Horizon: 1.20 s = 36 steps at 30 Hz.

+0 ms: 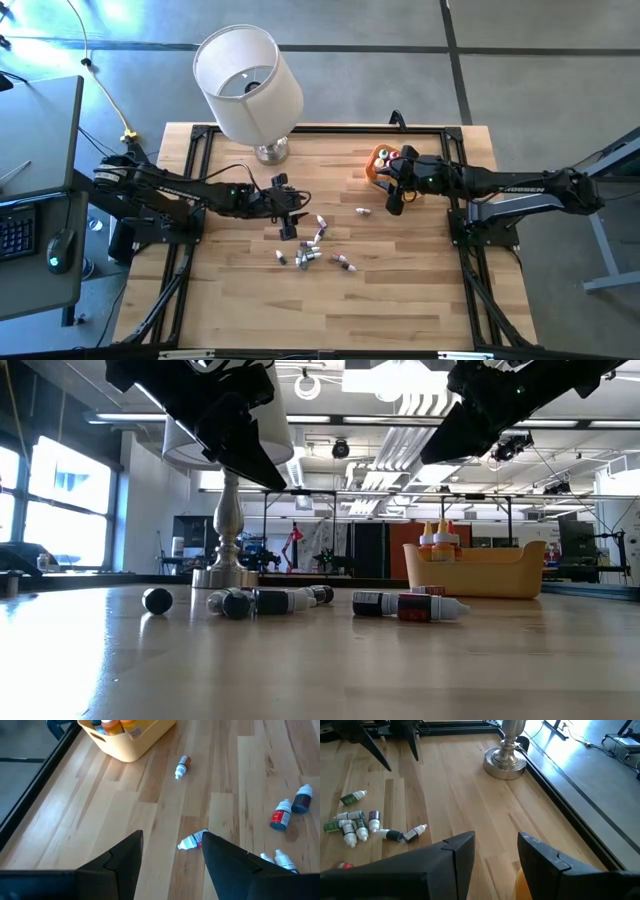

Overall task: Pick & Place food coloring
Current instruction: Put the small purple food coloring bottle into the yellow bin

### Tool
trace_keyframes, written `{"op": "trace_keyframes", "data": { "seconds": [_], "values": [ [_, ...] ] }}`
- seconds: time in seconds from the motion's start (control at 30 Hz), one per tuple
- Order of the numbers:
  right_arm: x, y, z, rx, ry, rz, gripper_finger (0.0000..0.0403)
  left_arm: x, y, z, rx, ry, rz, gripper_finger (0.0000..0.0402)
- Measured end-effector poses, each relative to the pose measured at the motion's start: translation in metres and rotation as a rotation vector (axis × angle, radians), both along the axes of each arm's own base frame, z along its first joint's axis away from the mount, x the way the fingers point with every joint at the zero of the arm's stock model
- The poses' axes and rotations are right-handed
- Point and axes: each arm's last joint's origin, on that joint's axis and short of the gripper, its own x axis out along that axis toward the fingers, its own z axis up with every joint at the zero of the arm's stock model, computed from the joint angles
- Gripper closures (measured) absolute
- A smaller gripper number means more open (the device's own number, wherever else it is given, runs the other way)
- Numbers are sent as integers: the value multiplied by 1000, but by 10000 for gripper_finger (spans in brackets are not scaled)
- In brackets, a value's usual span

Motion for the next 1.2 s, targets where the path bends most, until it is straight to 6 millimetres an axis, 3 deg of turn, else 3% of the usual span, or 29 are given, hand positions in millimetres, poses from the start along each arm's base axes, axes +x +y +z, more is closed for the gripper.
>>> {"op": "trace_keyframes", "data": {
  "seconds": [1.2],
  "values": [
    [0, 0, 0, 0, -1, 0, 260, 3, 0, 3, -6, -45, 0, 204]
  ]
}}
